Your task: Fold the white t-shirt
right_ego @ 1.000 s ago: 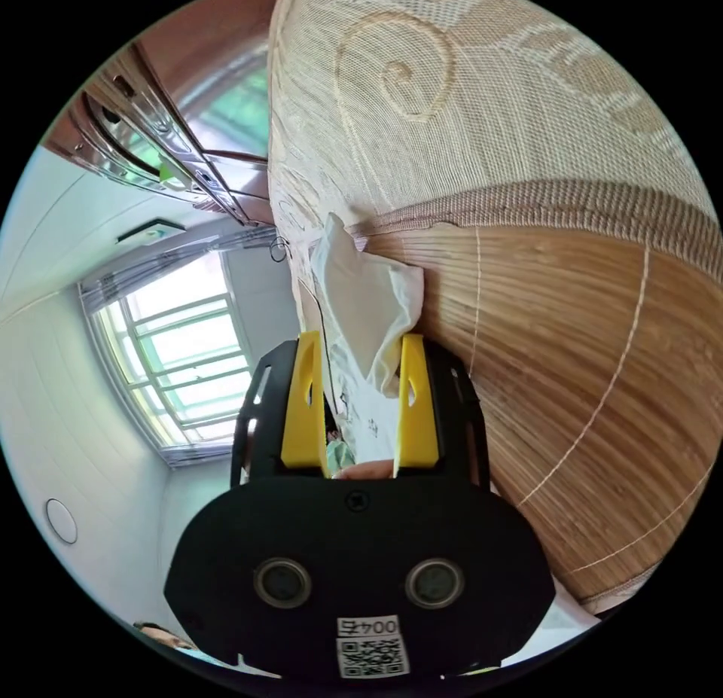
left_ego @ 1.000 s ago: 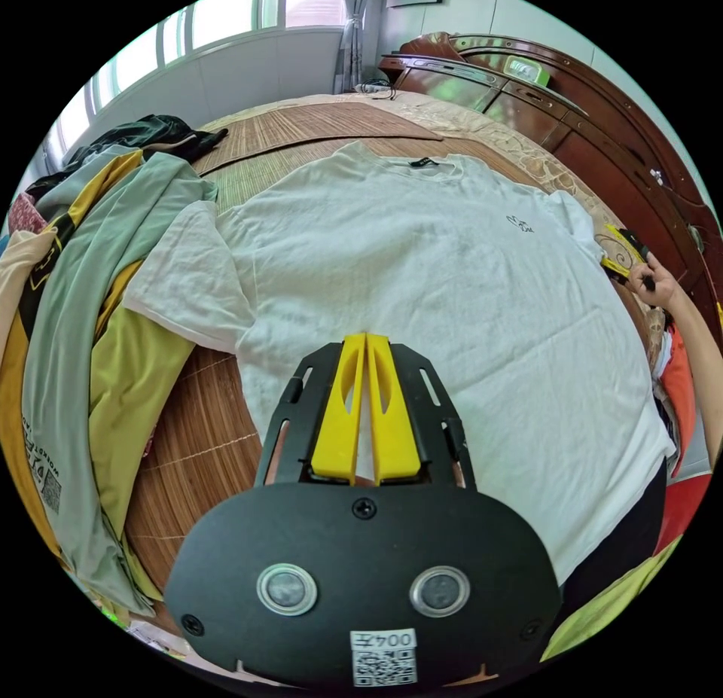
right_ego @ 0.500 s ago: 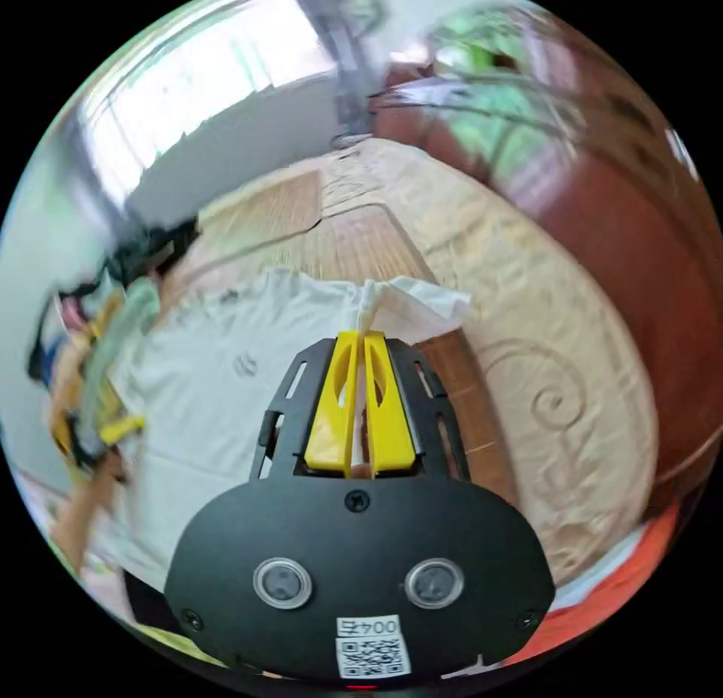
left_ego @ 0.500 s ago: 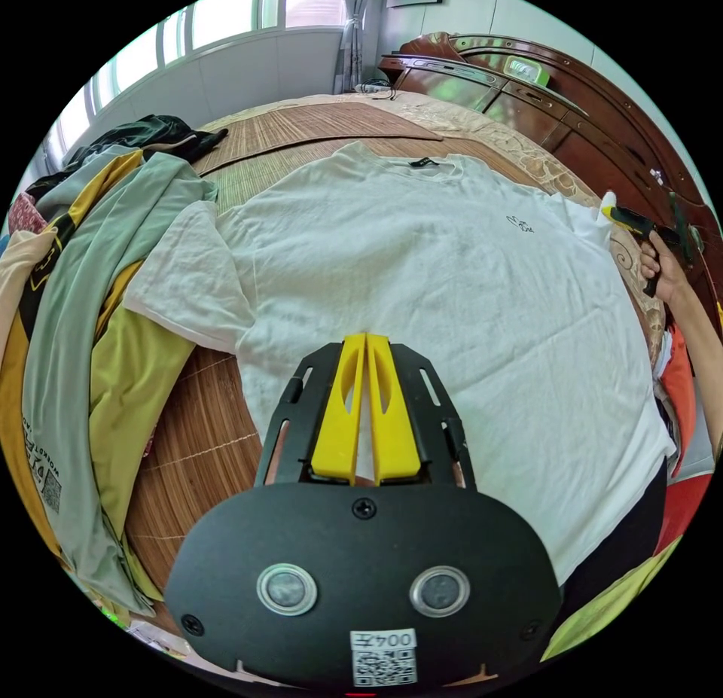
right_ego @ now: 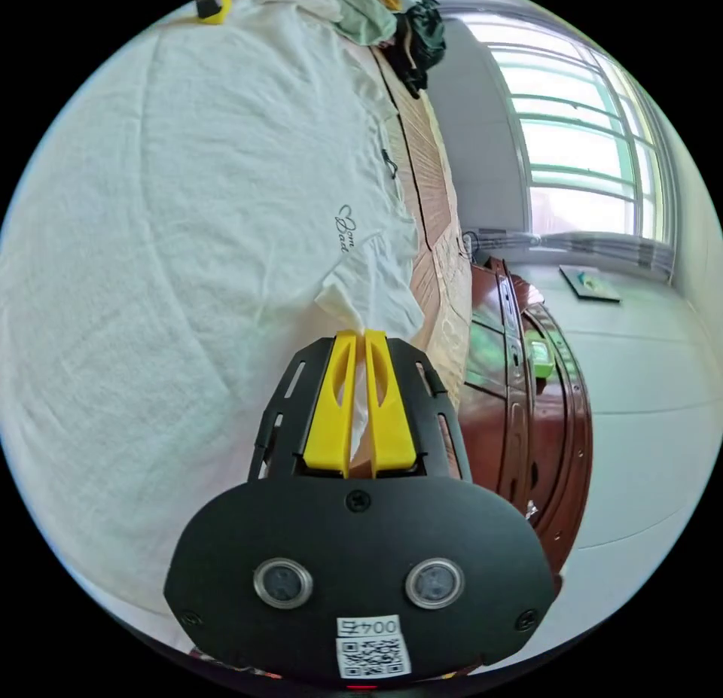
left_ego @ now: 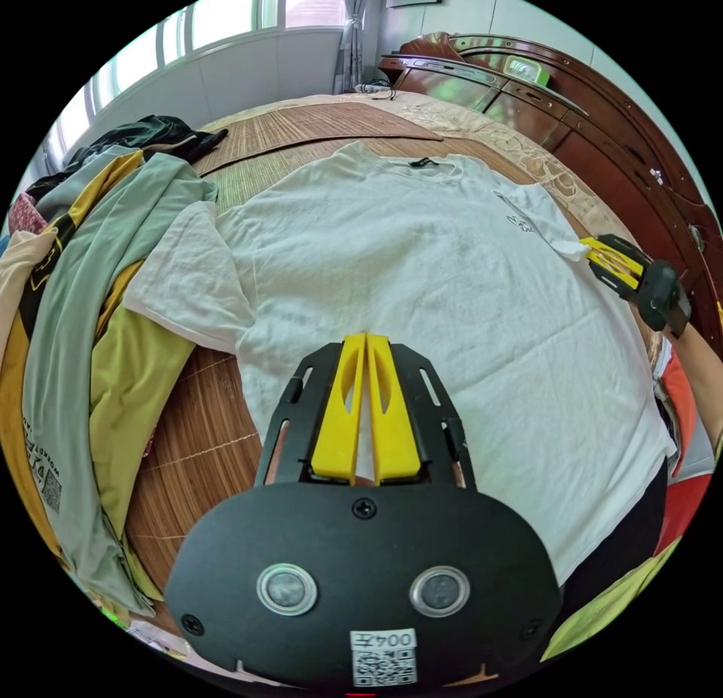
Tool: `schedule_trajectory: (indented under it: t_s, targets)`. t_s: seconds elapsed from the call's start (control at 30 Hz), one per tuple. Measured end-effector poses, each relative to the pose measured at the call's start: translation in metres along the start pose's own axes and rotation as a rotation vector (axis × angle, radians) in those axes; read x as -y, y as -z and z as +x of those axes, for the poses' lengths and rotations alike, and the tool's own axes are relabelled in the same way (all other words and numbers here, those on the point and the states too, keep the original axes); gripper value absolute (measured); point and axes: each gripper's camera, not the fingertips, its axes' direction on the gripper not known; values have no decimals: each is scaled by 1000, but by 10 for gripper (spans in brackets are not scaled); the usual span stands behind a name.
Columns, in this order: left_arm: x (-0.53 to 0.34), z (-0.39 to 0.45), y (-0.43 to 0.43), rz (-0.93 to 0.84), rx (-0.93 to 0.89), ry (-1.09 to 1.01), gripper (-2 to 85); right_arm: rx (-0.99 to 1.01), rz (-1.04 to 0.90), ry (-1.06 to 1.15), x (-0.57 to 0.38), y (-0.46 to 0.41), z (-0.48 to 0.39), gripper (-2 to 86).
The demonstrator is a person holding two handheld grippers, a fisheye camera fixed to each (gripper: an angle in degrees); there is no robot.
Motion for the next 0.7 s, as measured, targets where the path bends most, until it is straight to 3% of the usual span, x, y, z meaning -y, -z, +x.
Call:
schedule_trajectory:
  t_s: [0.17, 0.27, 0.5, 0.7]
  targets:
    - [-1, 0, -4, 0, -12, 6, 4, 387, 32, -351, -30, -4, 35, 106]
    - [-2, 1, -7, 1, -17, 8, 4, 502, 23, -494, -52, -19, 47, 113]
    - [-4, 9, -14, 1, -3, 3, 4, 557, -67, -569, -56, -67, 52, 113]
    - [-6, 11, -20, 1, -21, 12, 4, 561, -46, -559, -55, -92, 61, 35]
